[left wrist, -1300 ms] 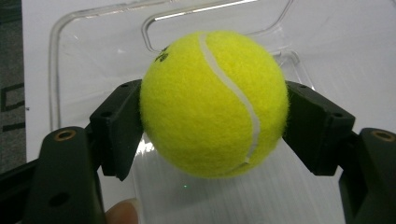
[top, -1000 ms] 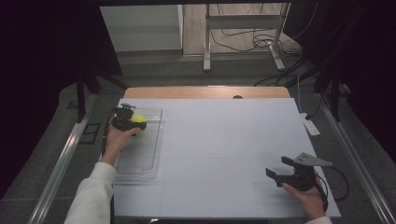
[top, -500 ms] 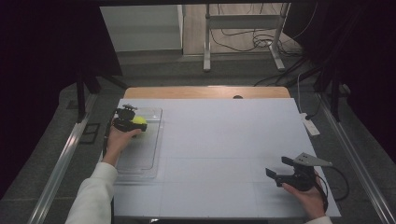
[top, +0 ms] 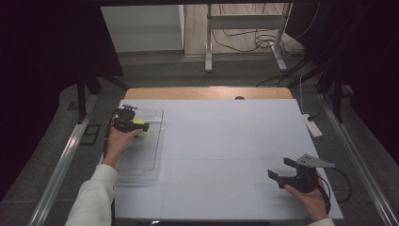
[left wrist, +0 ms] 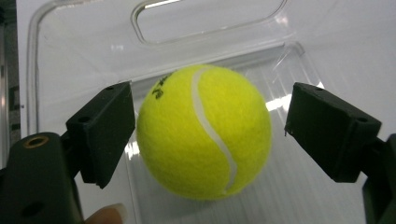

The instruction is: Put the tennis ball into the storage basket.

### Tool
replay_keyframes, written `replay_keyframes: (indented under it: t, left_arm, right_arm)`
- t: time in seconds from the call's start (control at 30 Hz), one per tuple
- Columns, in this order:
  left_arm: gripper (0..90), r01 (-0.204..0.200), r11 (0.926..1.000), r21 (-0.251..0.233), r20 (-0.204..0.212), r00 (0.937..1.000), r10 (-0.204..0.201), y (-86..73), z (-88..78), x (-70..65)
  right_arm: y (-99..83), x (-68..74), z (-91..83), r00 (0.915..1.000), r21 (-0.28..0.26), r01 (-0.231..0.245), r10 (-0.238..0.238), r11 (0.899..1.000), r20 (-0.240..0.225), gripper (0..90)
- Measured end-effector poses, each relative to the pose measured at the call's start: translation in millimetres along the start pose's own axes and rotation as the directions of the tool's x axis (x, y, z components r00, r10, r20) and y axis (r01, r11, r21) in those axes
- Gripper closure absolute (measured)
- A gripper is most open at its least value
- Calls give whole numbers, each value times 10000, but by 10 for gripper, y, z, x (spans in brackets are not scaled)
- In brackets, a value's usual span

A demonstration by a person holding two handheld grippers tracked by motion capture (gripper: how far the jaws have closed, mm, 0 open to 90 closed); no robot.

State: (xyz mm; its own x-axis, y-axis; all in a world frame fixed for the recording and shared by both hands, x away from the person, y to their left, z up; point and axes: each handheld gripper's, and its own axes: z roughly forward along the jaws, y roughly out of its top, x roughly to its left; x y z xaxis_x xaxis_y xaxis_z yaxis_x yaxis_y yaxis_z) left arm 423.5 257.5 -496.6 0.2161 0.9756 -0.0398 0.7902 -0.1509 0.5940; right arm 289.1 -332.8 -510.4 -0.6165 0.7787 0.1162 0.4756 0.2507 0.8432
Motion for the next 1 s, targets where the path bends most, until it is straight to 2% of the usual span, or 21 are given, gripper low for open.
replay_keyframes:
  t: [0.27, 0.33, 0.47, 0.67, 1.0]
  left_arm:
    - [148, -62, 9986, -534, 513, 9986, 90, -36, -79, -6]
    - [149, -46, 9965, -833, 857, 9963, 117, -74, -122, -13]
    - [144, -152, 9931, -1166, 1126, 9932, 284, -120, -185, -30]
    - [134, -222, 9880, -1527, 1498, 9877, 453, -188, -275, -66]
    - [133, -492, 9756, -2141, 2134, 9723, 959, -256, -432, -214]
  right_arm:
    - [0, 1, 1, 10000, 5, 6, -6, 10000, 10, 113]
    - [0, 1, 1, 10000, 5, 3, -3, 10000, 5, 113]
    - [0, -6, 6, 10000, 12, -11, 11, 10000, 8, 113]
    - [2, -12, 11, 10000, 13, -31, 31, 10000, -35, 113]
    - [4, -12, 16, 9999, 2, -48, 49, 10000, -111, 114]
